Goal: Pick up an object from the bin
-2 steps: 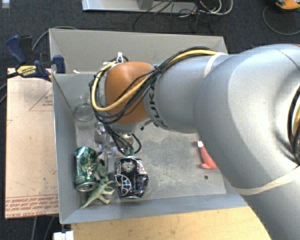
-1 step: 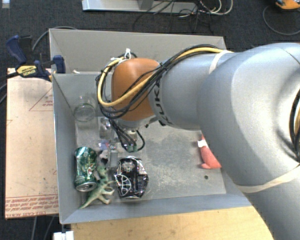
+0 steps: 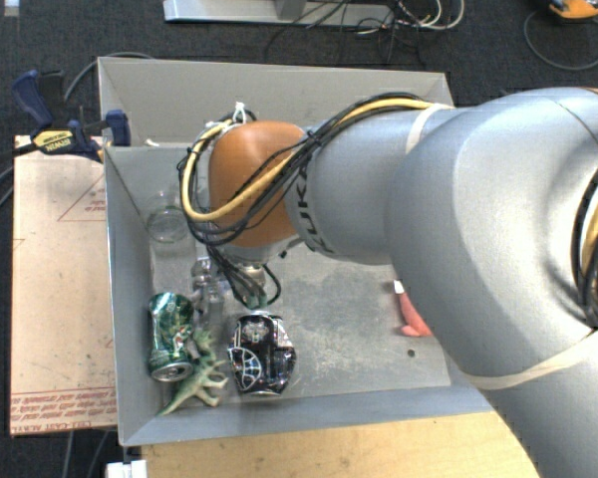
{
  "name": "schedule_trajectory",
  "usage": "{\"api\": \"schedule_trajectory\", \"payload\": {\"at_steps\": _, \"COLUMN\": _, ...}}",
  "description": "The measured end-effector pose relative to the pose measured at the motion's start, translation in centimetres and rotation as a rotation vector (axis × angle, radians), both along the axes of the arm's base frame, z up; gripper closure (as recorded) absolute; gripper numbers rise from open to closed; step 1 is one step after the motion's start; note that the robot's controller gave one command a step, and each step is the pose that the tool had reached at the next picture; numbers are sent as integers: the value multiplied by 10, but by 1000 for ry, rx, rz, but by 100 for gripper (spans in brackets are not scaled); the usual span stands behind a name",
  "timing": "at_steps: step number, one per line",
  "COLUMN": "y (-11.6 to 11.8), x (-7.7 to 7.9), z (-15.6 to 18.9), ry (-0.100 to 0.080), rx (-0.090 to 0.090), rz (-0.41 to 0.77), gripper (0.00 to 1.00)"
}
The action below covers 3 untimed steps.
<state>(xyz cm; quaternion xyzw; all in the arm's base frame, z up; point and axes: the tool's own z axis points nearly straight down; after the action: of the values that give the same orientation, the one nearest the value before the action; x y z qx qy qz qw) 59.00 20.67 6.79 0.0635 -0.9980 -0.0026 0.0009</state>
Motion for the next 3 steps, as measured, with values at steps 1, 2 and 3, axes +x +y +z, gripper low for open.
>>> {"api": "schedule_trajectory", "payload": {"at_steps": 1, "y": 0, "x": 0, "z": 0, "ry": 0, "rx": 0, "rz": -1, "gripper": 100}}
{"api": "schedule_trajectory", "payload": {"at_steps": 2, "y": -1, "x": -1, "z": 3, "ry": 5, "rx": -1, "rz": -1, "gripper": 100}}
{"api": "schedule_trajectory", "payload": {"at_steps": 3, "y": -1, "x": -3, "z": 31, "ry": 11, "rx": -3, "rz": -1, "gripper": 100}}
